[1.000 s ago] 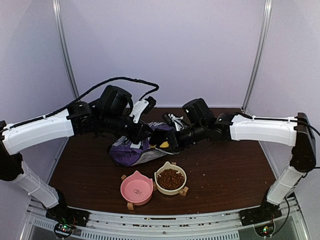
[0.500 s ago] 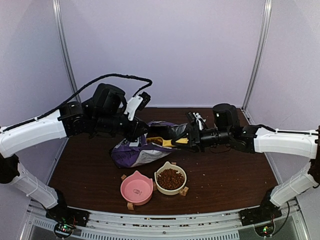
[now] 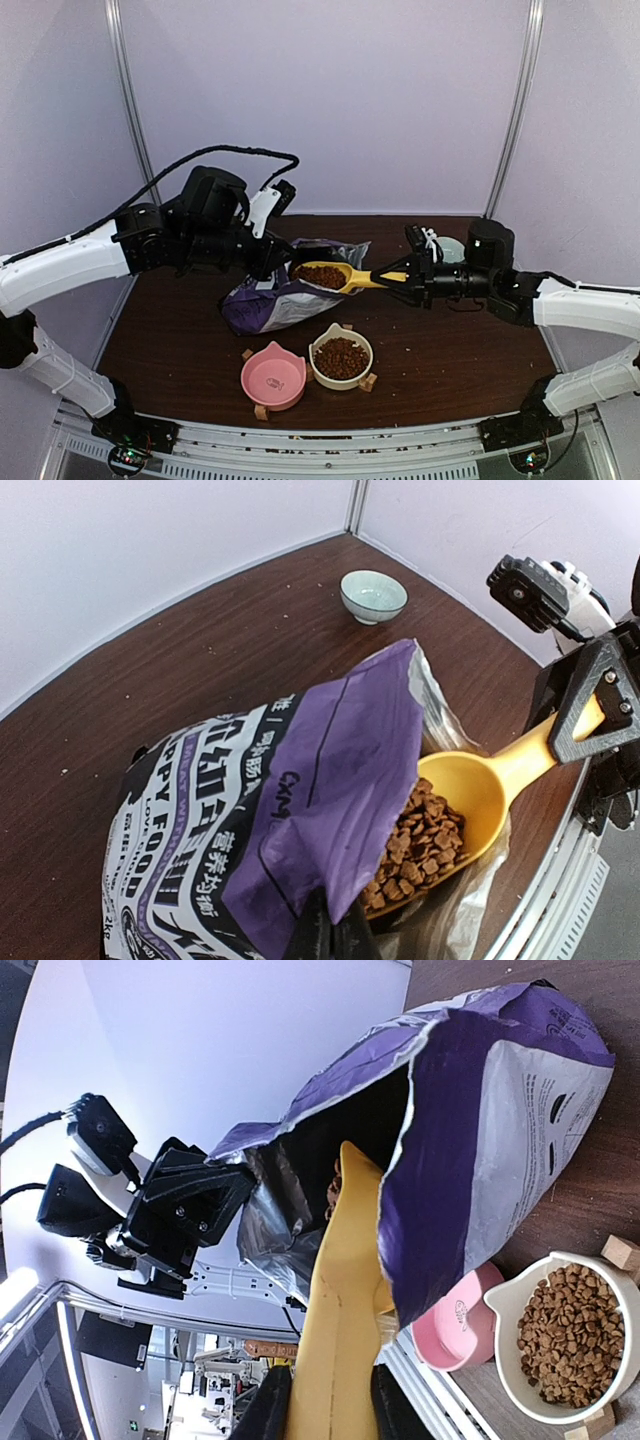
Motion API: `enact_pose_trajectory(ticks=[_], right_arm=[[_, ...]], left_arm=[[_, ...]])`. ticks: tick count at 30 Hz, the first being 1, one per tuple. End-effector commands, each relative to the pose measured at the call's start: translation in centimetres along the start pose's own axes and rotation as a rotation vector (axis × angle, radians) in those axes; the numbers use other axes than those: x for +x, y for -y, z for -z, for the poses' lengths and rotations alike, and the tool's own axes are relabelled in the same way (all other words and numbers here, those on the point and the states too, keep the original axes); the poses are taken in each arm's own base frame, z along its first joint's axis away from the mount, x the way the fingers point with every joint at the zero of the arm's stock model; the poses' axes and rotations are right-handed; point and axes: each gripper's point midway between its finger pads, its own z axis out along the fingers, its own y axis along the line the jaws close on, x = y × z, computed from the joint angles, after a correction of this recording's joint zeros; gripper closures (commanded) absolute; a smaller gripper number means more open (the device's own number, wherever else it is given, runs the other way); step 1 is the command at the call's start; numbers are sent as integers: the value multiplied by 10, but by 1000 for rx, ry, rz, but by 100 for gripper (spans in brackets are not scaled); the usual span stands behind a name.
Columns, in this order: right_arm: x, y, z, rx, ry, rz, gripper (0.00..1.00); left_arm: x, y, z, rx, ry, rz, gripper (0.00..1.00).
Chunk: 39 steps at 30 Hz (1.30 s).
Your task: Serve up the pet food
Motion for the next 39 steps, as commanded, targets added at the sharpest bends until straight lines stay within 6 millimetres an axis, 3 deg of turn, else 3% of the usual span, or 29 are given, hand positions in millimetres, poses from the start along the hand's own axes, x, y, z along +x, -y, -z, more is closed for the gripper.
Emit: enact_pose_trajectory(ticks=[1,13,29,39], right_arm=[[-6,-24,17,-126,50,2,83],[-7,-36,41,-183,103,-18,83],[2,-46,47,-222,65,-10,82],[3,-63,51,-226,56,9,82]], left_arm=[[-24,-6,7,-27,95,25,100],[-28,-5,4,-28,91,32,100],[-28,-8,2,-45,89,53,100],[-26,-15,-3,-72,78,84,100]])
